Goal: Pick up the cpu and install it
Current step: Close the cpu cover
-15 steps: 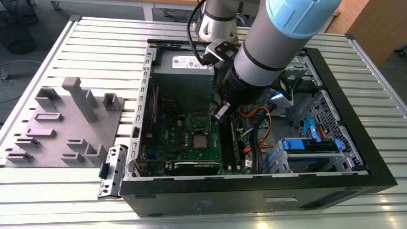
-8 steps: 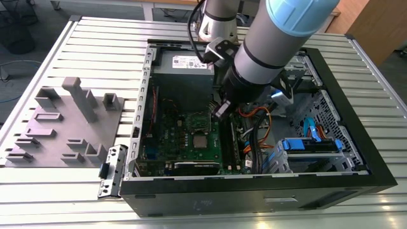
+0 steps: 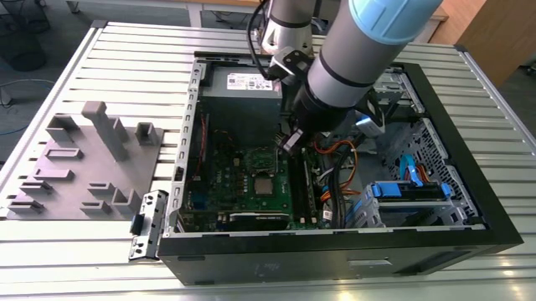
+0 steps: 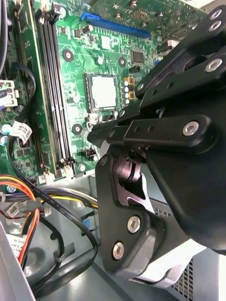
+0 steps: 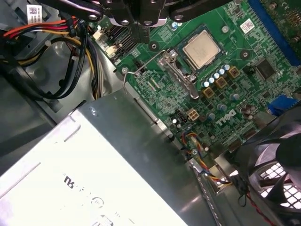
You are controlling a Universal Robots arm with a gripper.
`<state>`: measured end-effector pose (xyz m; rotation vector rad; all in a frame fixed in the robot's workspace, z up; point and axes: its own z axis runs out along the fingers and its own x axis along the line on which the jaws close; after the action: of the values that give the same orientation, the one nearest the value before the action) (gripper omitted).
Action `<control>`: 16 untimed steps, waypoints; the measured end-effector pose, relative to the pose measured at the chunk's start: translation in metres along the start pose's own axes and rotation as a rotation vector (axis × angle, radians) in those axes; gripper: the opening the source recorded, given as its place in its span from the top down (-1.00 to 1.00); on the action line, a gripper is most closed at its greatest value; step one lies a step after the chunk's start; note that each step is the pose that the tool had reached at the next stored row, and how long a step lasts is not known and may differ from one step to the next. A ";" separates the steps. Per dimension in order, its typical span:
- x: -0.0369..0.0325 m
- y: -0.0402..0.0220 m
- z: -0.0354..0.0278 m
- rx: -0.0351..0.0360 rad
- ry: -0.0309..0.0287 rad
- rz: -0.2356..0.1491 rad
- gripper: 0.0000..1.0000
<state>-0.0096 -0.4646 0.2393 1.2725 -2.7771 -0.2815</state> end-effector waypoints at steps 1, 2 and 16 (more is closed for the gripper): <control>-0.0006 0.0007 0.0002 0.0000 0.0000 0.000 0.79; -0.0010 0.0014 0.0004 0.0000 0.0001 0.000 0.79; 0.0012 0.0132 0.0039 0.0000 0.0001 0.000 0.79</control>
<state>-0.0208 -0.4565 0.2380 1.2725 -2.7770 -0.2814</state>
